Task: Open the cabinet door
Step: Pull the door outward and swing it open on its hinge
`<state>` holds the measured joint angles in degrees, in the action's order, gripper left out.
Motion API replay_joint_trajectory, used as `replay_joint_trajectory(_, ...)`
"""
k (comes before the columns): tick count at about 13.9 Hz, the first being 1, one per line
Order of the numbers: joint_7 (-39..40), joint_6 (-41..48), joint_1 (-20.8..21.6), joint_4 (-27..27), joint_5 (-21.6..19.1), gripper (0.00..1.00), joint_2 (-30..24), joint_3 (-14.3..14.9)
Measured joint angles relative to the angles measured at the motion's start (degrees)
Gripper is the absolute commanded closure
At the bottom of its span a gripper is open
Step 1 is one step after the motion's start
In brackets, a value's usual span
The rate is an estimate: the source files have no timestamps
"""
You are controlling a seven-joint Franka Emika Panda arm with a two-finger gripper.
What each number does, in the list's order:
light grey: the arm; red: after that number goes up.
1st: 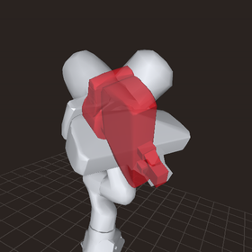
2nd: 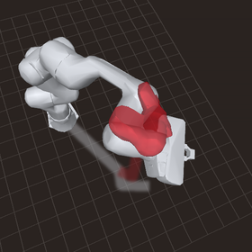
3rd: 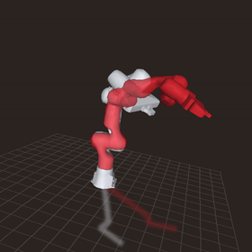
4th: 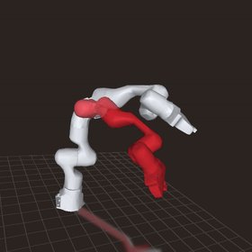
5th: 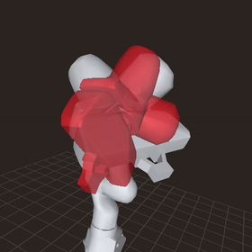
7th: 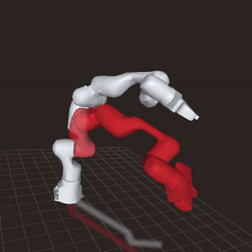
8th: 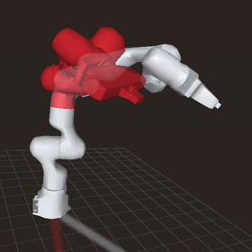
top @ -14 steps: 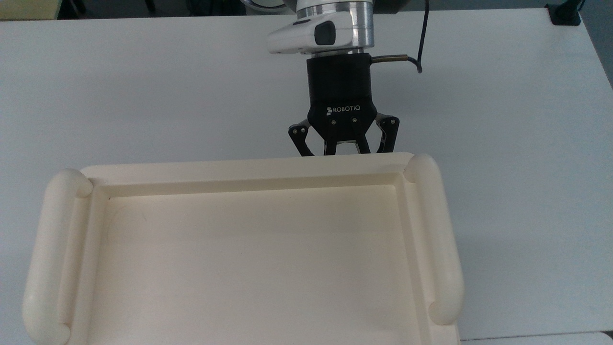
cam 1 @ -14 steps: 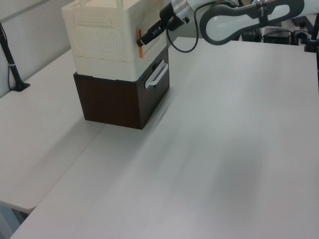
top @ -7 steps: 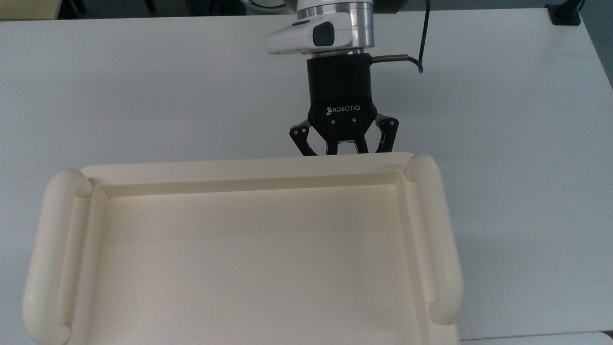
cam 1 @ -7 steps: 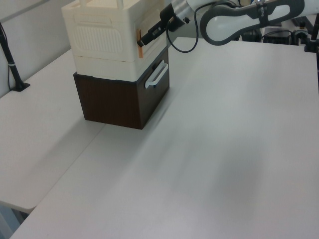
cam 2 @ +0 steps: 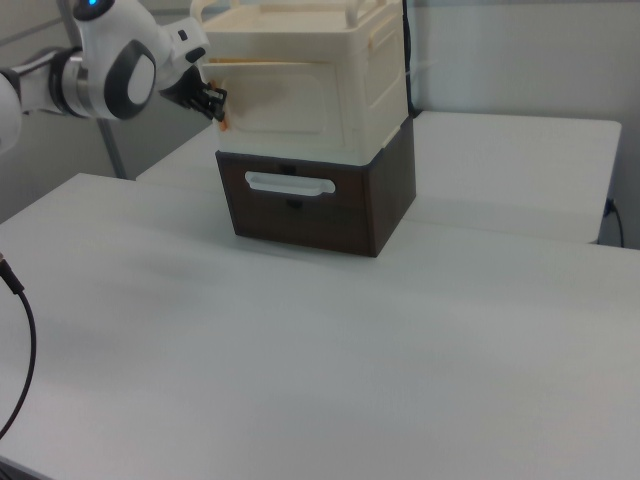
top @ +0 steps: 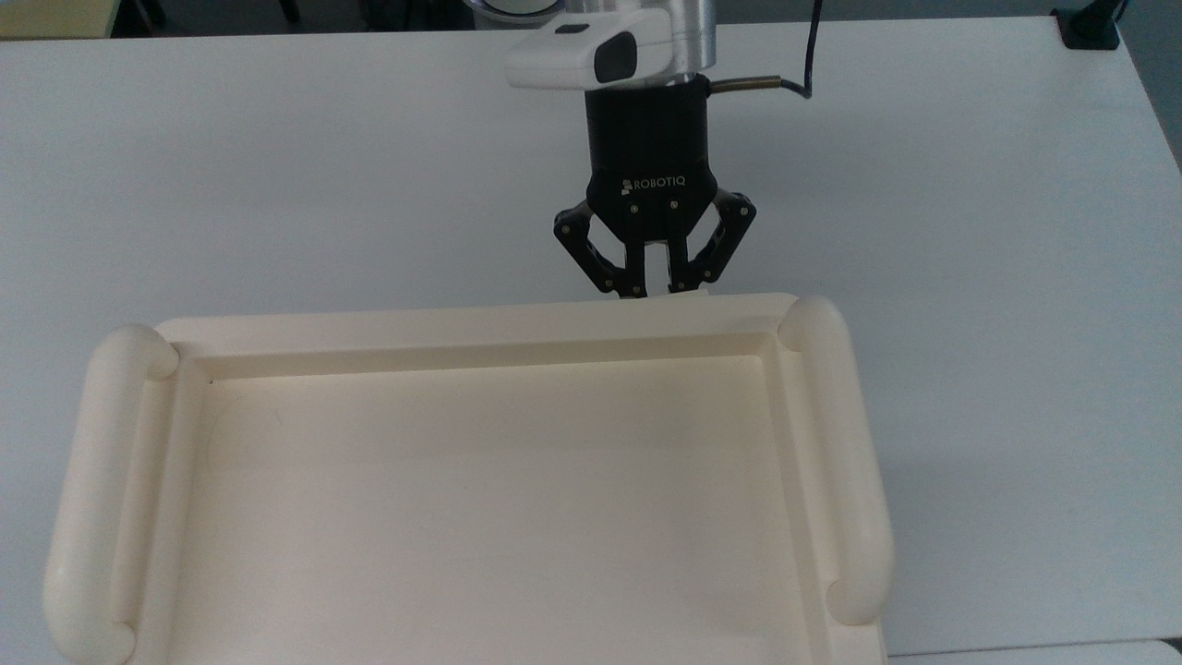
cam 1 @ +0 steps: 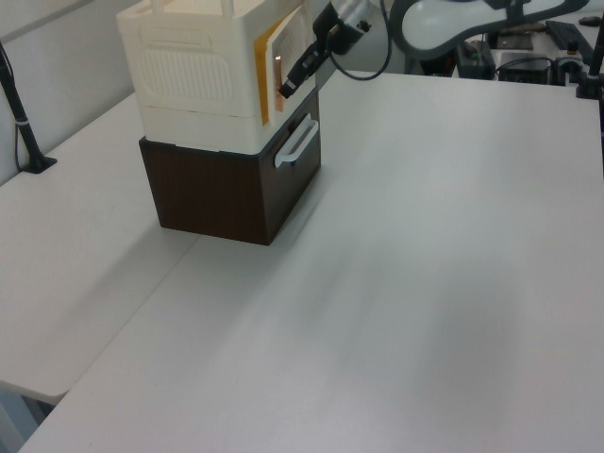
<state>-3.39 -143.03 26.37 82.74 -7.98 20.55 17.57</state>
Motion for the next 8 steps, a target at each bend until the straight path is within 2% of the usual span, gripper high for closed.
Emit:
replay_joint_trajectory(2,0.8,6.7,-0.1,0.0,0.0,0.8,-2.0,0.3)
replay_joint_trajectory(3,1.4,10.1,-0.3,0.0,0.0,0.75,-3.1,0.3)
replay_joint_trajectory(7,6.1,25.6,-2.5,0.0,-0.1,0.35,-7.3,0.6)
replay_joint_trajectory(8,7.0,29.3,-3.6,0.0,0.0,0.11,-8.3,0.7)
